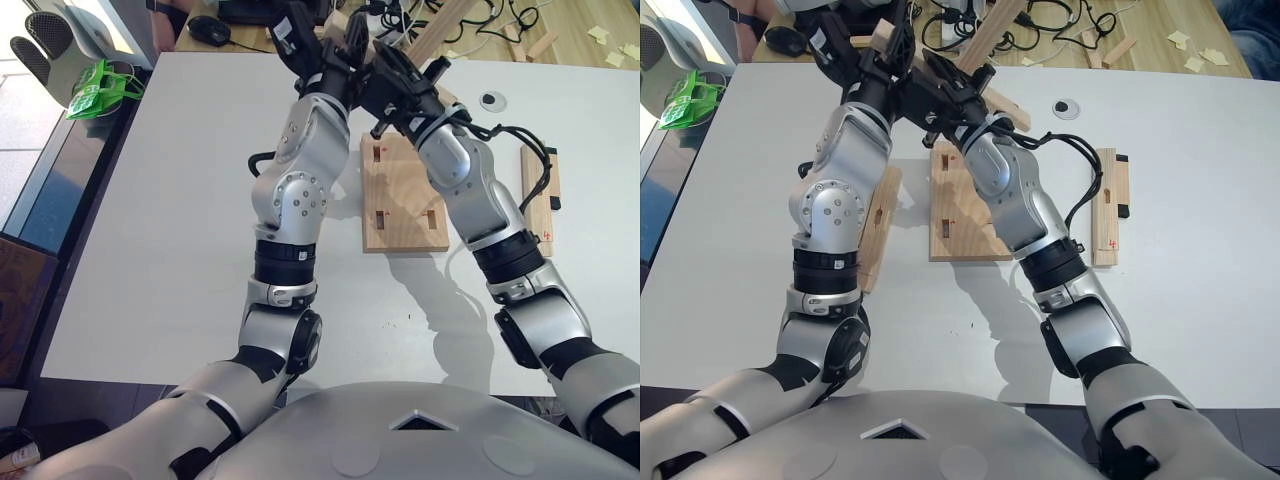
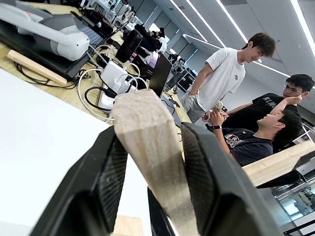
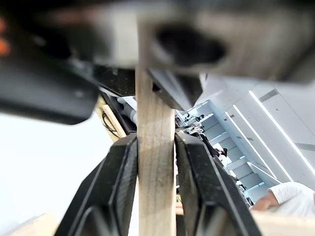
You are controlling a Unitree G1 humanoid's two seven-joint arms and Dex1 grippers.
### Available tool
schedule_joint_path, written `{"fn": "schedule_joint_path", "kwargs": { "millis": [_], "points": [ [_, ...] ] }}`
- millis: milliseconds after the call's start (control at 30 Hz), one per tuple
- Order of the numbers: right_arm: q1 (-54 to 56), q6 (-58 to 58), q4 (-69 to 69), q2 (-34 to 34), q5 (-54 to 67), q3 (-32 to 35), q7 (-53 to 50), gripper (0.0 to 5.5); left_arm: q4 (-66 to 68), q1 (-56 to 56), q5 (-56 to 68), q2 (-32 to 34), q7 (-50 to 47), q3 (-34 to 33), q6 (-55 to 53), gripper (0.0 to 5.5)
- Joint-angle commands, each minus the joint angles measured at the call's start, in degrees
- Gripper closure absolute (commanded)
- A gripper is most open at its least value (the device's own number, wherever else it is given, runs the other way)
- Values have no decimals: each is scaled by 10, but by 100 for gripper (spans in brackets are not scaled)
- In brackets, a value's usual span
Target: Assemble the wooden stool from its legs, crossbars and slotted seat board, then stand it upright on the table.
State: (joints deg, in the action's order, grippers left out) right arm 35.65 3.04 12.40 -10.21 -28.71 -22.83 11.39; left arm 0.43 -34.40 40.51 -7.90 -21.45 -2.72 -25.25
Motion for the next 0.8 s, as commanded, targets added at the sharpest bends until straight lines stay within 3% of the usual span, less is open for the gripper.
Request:
{"fn": "schedule_joint_path", "kwargs": {
  "millis": [33, 200, 500, 633, 800],
  "points": [
    [-11, -11, -27, -20, 16, -12, 62, 364, 16, -45, 29, -72, -53, -46, 1, 421],
    [-54, 13, -126, -69, 94, 11, 191, 277, 24, -43, 38, -63, -70, -62, 7, 446],
    [-143, 115, -294, -181, 231, 129, 315, 111, 13, -39, 37, -48, -25, -39, 5, 446],
    [-235, 173, -348, -276, 328, 166, 432, 109, 3, -43, 31, -34, -1, -35, 12, 446],
    [-305, 148, -304, -385, 319, 147, 513, 202, -6, -53, 26, -14, 23, -41, 6, 446]
  ]
}}
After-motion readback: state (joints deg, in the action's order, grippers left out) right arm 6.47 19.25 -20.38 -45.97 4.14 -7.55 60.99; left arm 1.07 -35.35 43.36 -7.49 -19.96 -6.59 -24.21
